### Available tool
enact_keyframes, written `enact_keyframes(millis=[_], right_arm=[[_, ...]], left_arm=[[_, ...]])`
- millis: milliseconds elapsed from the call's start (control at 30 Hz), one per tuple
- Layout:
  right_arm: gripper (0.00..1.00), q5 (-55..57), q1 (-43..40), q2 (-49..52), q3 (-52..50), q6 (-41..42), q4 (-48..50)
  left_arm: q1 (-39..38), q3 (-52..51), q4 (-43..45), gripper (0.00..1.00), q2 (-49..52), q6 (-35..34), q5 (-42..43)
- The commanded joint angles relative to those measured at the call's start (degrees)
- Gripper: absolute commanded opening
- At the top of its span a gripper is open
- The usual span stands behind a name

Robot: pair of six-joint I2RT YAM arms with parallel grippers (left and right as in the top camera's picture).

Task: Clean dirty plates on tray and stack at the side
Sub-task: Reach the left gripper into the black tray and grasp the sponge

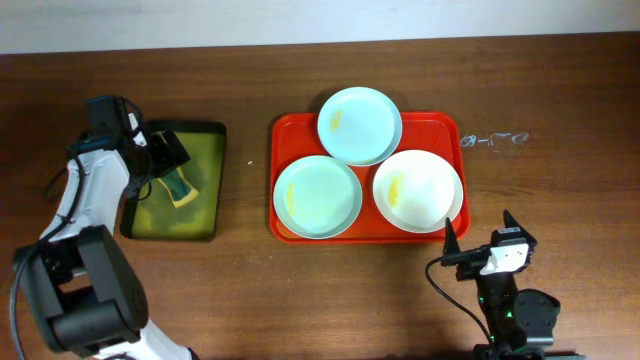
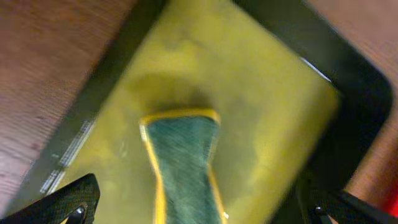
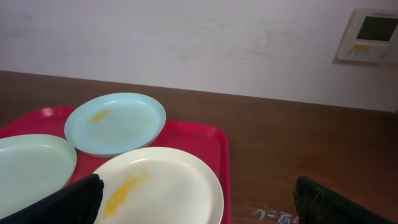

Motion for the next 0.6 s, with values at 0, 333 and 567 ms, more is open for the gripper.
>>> enact_keyframes(millis=[0, 333, 567], right_arm=[[0.98, 0.48, 0.46, -0.33, -0.48, 0.07, -0.07], [0.98, 0.46, 0.46, -0.33, -0.48, 0.04, -0.07], [0.98, 0.48, 0.46, -0.33, -0.48, 0.04, -0.07]], left_arm=[[-0.20, 1.01, 0.76, 0.92, 1.97, -2.38, -5.31], [-0.35, 0.76, 1.11, 0.44, 8.20, -2.36, -4.70], [-0.35, 0.76, -0.83, 0.82, 8.20, -2.36, -4.68]])
